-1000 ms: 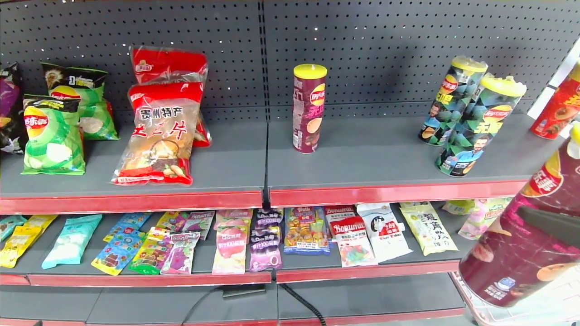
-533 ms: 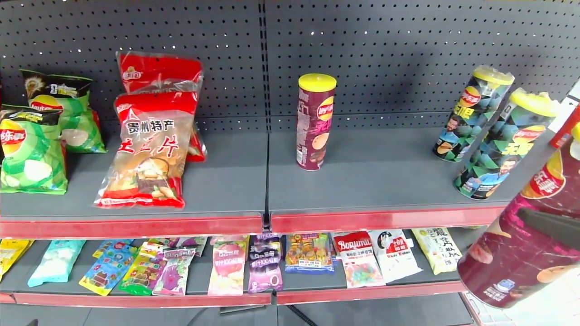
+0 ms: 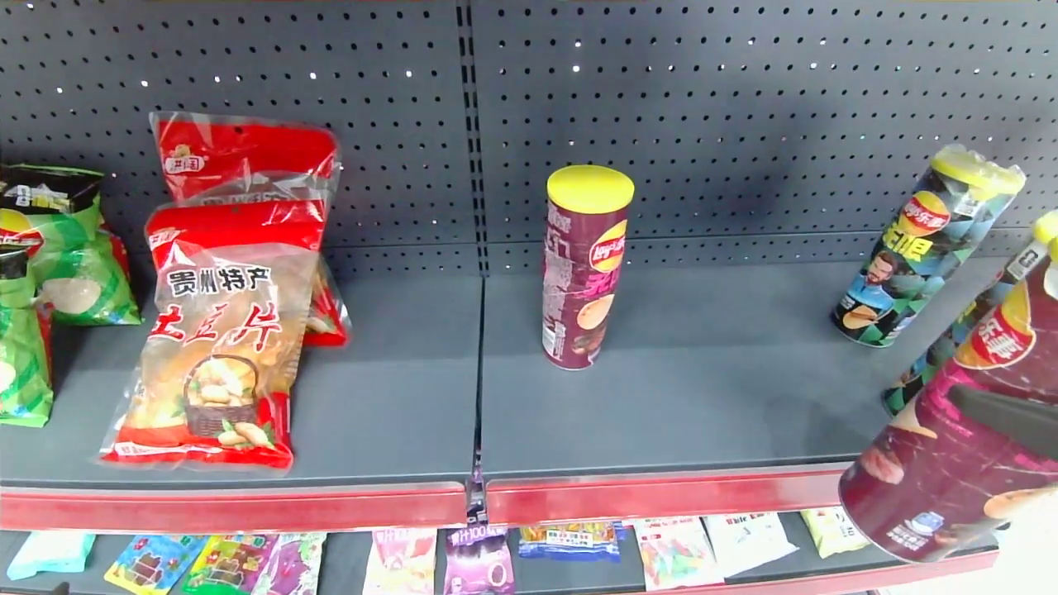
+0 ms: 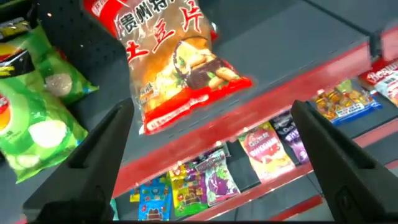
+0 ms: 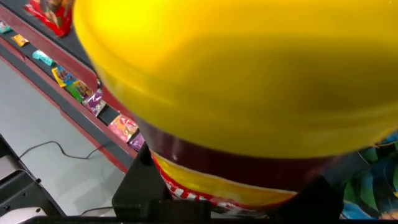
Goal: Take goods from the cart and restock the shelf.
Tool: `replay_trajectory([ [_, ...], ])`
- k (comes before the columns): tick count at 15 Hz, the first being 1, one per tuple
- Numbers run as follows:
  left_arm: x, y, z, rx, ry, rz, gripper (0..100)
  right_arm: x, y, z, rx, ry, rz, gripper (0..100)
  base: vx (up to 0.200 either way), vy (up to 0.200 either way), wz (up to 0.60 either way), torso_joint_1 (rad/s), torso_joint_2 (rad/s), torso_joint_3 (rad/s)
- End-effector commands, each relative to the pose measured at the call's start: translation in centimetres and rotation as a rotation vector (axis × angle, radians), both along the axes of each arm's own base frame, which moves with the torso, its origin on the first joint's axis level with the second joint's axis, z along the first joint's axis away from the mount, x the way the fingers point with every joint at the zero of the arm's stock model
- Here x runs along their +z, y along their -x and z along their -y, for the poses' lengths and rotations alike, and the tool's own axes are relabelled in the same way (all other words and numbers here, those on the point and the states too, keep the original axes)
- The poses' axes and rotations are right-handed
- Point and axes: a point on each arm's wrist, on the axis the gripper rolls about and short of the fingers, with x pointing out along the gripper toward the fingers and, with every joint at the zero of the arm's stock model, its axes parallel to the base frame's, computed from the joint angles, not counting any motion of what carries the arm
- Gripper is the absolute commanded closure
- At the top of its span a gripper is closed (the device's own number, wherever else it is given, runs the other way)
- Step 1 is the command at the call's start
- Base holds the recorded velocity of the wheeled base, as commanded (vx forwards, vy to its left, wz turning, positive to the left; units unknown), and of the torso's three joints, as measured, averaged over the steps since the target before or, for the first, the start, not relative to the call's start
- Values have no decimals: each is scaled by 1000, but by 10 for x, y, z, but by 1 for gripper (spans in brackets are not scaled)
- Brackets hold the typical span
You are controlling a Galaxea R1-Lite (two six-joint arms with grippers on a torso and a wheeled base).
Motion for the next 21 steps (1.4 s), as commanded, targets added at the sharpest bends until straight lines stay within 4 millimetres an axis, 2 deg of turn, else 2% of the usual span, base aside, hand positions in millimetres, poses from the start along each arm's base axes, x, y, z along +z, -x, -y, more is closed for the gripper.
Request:
replay_trajectory([
  [1,0,1,0,0,1,5,0,-1,6,2,4,0,17,100,0,0,0,0,0,0],
  [9,0,3,-1,-1,-3,15,0,-14,27,12,2,-6,51,100,0,0,0,0,0,0],
  [15,-8,0,0,-6,-10,-18,0,-26,26,11,0,10,13,100,0,0,0,0,0,0],
  [21,-12,1,0,-4,-9,-20,0,-24,21,9,-1,23,10,100,0,0,0,0,0,0],
])
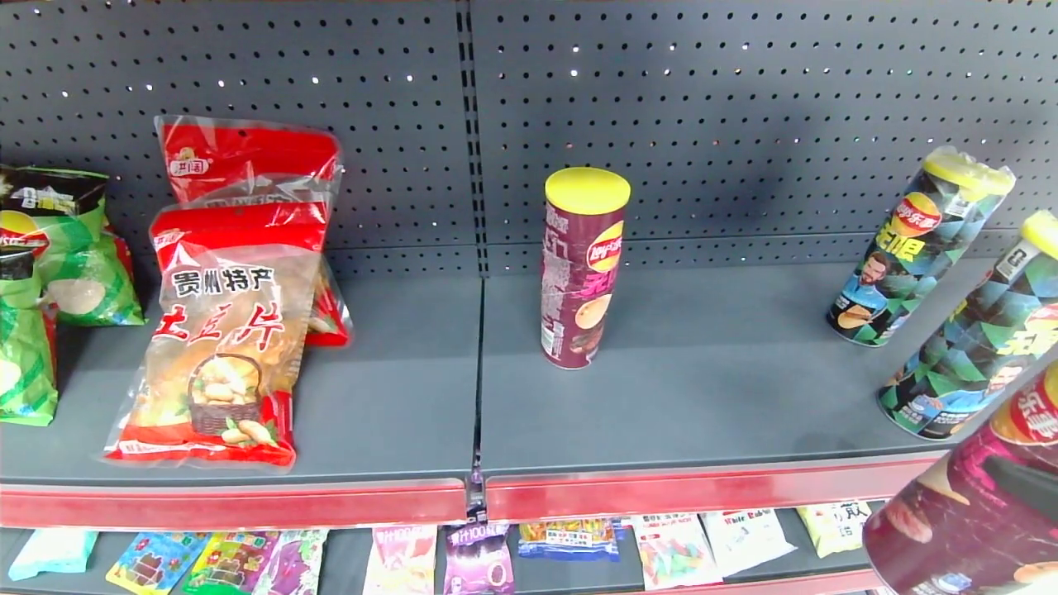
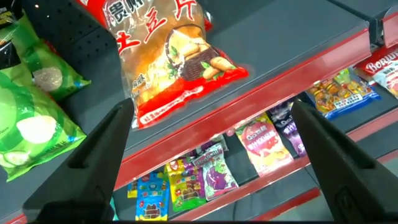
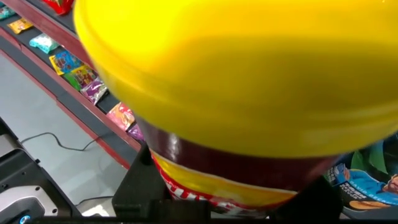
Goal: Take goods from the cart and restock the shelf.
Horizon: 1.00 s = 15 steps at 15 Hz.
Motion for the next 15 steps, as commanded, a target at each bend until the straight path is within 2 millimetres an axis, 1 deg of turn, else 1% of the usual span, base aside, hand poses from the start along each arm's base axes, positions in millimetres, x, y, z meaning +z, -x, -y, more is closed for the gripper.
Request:
replay_trajectory([
  [1,-1,2,0,0,1,9,0,1,-1,-1,2,9,4,100,0,0,0,0,0,0],
  [5,2,0,0,-12,-7,11,0,6,-4,-2,2,11,12,100,0,0,0,0,0,0],
  [6,8,-3,1,-15,-11,5,0,8,-4,-2,2,8,19,100,0,0,0,0,0,0],
  [7,21,-11,4,-55,-11,-7,0,9,-5,-2,2,7,21,100,0,0,0,0,0,0],
  [8,37,-26,8,-106,-20,-28,0,11,-6,-2,2,6,24,100,0,0,0,0,0,0],
  [9,53,-45,14,-123,-27,-53,0,12,-7,-3,2,7,22,100,0,0,0,0,0,0],
  [10,62,-58,19,-155,-25,-60,0,14,-9,-4,2,7,22,100,0,0,0,0,0,0],
  [11,76,-91,38,-283,1,-85,0,18,-13,-5,2,7,22,100,0,0,0,0,0,0],
  [13,89,-130,64,-350,111,-104,0,22,-19,-8,4,8,14,100,0,0,0,0,0,0],
  [14,93,-148,77,-375,149,-126,0,22,-21,-9,2,9,11,100,0,0,0,0,0,0],
  [15,94,-162,88,-444,174,-162,0,22,-22,-9,4,10,8,100,0,0,0,0,0,0],
])
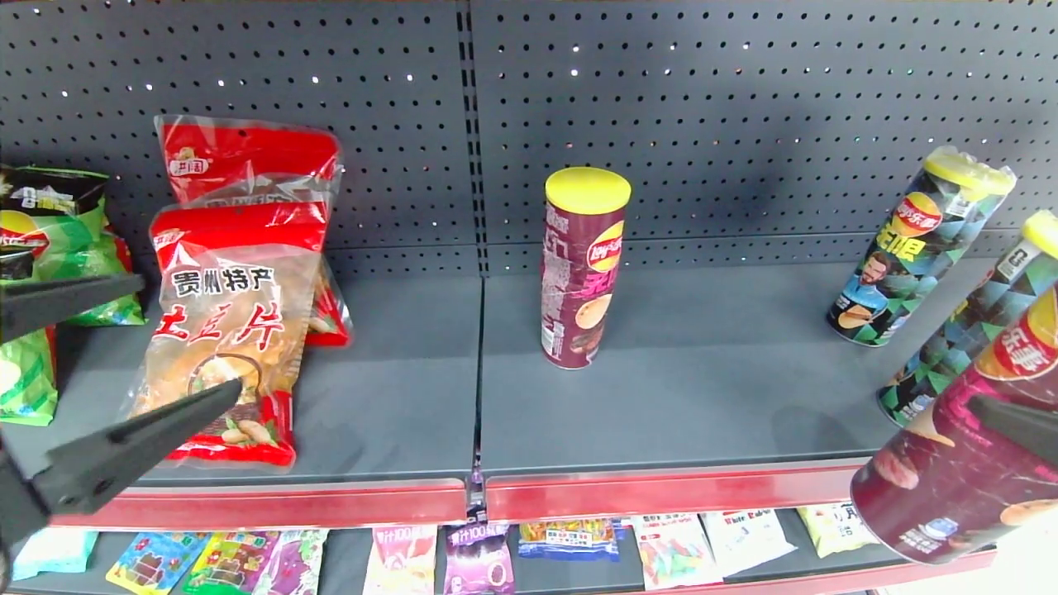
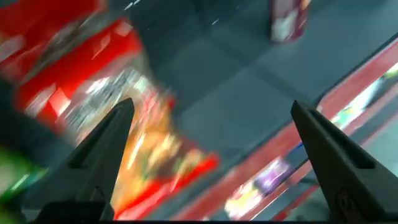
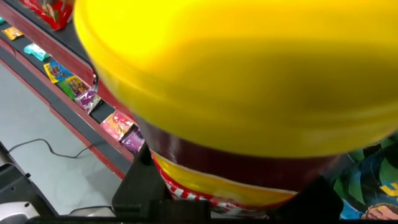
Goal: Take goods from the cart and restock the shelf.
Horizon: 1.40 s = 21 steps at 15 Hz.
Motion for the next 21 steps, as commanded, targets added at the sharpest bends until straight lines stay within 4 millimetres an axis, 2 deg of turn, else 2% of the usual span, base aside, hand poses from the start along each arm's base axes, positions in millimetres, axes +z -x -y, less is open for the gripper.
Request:
replay_trajectory([
  [1,-2,-64,55,-313,52,-161,0,0,-5,-2,2,6,-14,100,0,0,0,0,0,0],
  [2,-7,-74,63,-424,56,-197,0,0,-5,-2,0,5,-15,100,0,0,0,0,0,0],
  [4,-15,-98,77,-407,27,-230,0,-1,-5,-2,-2,4,-16,100,0,0,0,0,0,0],
  [5,-16,-101,78,-406,27,-234,0,-1,-5,-2,-2,4,-16,100,0,0,0,0,0,0],
  [7,-16,-125,103,-436,21,-241,0,-1,-5,-2,-2,5,-19,100,0,0,0,0,0,0],
  [10,-14,-154,128,-398,27,-177,0,-2,-5,-2,-2,5,-23,100,0,0,0,0,0,0],
  [14,-15,-172,159,-389,27,-157,0,-2,-6,-2,-2,5,-23,100,0,0,0,0,0,0],
  [21,-14,-199,185,-334,33,-108,0,-3,-5,-2,-2,7,-23,100,0,0,0,0,0,0],
])
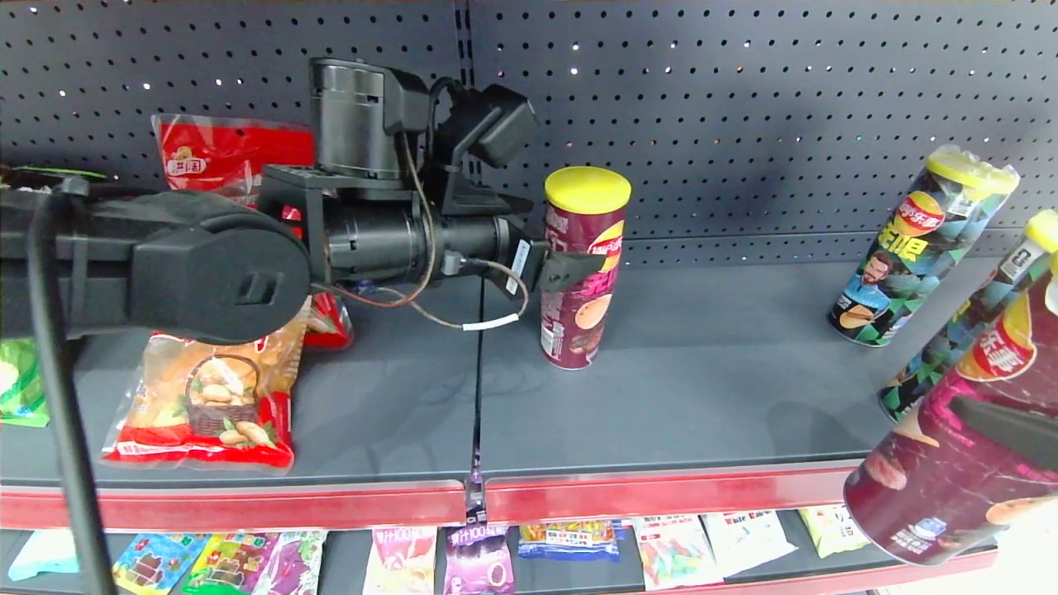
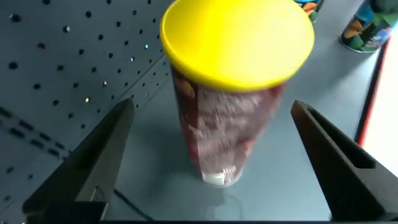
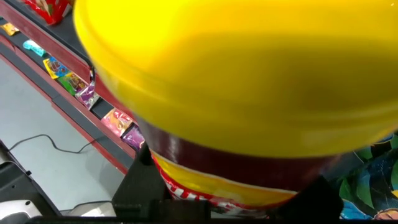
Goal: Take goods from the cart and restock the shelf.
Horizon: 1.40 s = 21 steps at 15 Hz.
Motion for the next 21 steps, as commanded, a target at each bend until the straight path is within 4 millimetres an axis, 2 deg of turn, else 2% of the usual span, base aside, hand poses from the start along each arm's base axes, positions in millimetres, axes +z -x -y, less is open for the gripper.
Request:
replay_trajectory([
  [1,-6,-9,11,6,-4,-1,0,1,0,0,0,0,3,100,0,0,0,0,0,0],
  [6,-7,-12,37,20,31,-13,0,1,0,0,0,-1,5,100,0,0,0,0,0,0],
  [11,-16,-15,43,39,40,6,0,1,1,0,-1,-3,6,100,0,0,0,0,0,0],
  [12,-17,-18,45,44,64,32,100,1,1,0,-1,-3,5,100,0,0,0,0,0,0],
  [15,-21,-17,45,37,59,22,100,1,0,0,-1,-3,3,100,0,0,0,0,0,0],
  [16,-26,-11,38,9,48,0,100,2,0,0,-1,-5,6,100,0,0,0,0,0,0],
  [18,-23,-4,25,-20,51,-11,100,2,0,0,-2,-5,7,100,0,0,0,0,0,0],
  [19,-19,6,9,-54,53,-23,100,2,0,0,-1,-5,6,100,0,0,0,0,0,0],
  [21,-13,17,-3,-122,67,-28,100,1,0,0,-2,-2,2,100,0,0,0,0,0,0],
])
